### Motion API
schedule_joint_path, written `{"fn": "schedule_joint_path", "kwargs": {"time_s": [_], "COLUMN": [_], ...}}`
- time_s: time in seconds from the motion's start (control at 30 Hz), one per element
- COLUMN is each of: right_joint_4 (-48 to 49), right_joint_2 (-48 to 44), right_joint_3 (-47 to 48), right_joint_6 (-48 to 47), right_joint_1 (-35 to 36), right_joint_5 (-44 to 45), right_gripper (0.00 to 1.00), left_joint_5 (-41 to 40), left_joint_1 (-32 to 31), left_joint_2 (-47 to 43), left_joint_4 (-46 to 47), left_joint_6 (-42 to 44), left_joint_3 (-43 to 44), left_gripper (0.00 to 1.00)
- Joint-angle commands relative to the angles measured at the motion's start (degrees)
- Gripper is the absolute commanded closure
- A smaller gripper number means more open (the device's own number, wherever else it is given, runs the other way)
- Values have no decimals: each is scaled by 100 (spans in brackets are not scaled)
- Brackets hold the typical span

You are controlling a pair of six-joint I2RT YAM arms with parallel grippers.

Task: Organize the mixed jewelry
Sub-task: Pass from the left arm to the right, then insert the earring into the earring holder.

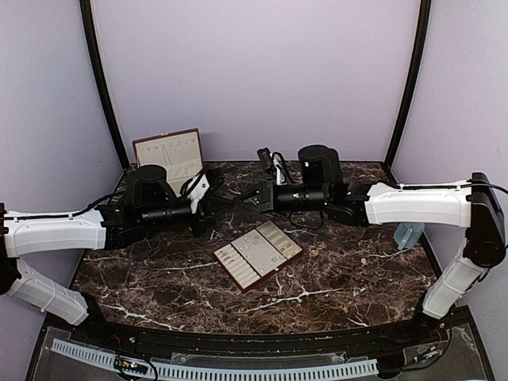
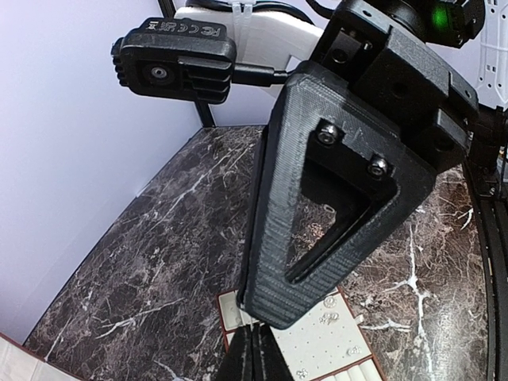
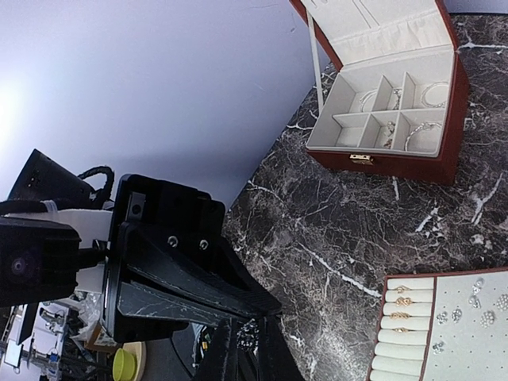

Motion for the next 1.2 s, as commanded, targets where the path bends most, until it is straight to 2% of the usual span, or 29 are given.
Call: {"fn": "schedule_joint_path", "kwargs": {"time_s": [0.0,0.03,0.07,0.1,0.17,0.33,0.47,0.63,0.83,0.93,1.17], "right_joint_4": [-35,-77,-129,-191,-303,-631,-1099,-1239,-1023,-918,-911], "right_joint_2": [-127,-139,-153,-162,-180,-298,-358,-396,-335,-293,-108], "right_joint_3": [56,56,55,56,51,-104,-332,-850,-1318,-1465,-1649], "right_joint_6": [-171,-205,-245,-269,-357,-605,-1041,-1331,-1393,-1401,-1517], "right_joint_1": [34,34,34,27,9,-86,-89,22,263,300,306], "right_joint_5": [288,339,392,438,498,530,522,612,891,938,1068], "right_gripper": [93,93,93,93,93,94,94,94,94,94,94], "left_joint_5": [-53,-58,-54,-69,-79,-258,-549,-181,-216,77,117], "left_joint_1": [-28,-28,-28,-28,-35,-45,160,1370,2374,2936,3222], "left_joint_2": [-146,-152,-161,-180,-229,-523,-745,-986,-985,-899,-991], "left_joint_4": [-176,-212,-230,-254,-316,-378,-745,-991,-1215,-1205,-1060], "left_joint_6": [86,96,105,109,91,-115,-457,-1552,-2355,-2733,-2912], "left_joint_3": [-29,-17,-18,-25,-38,-123,60,277,350,264,41], "left_gripper": [89,77,71,59,49,37,36,36,34,33,32]}}
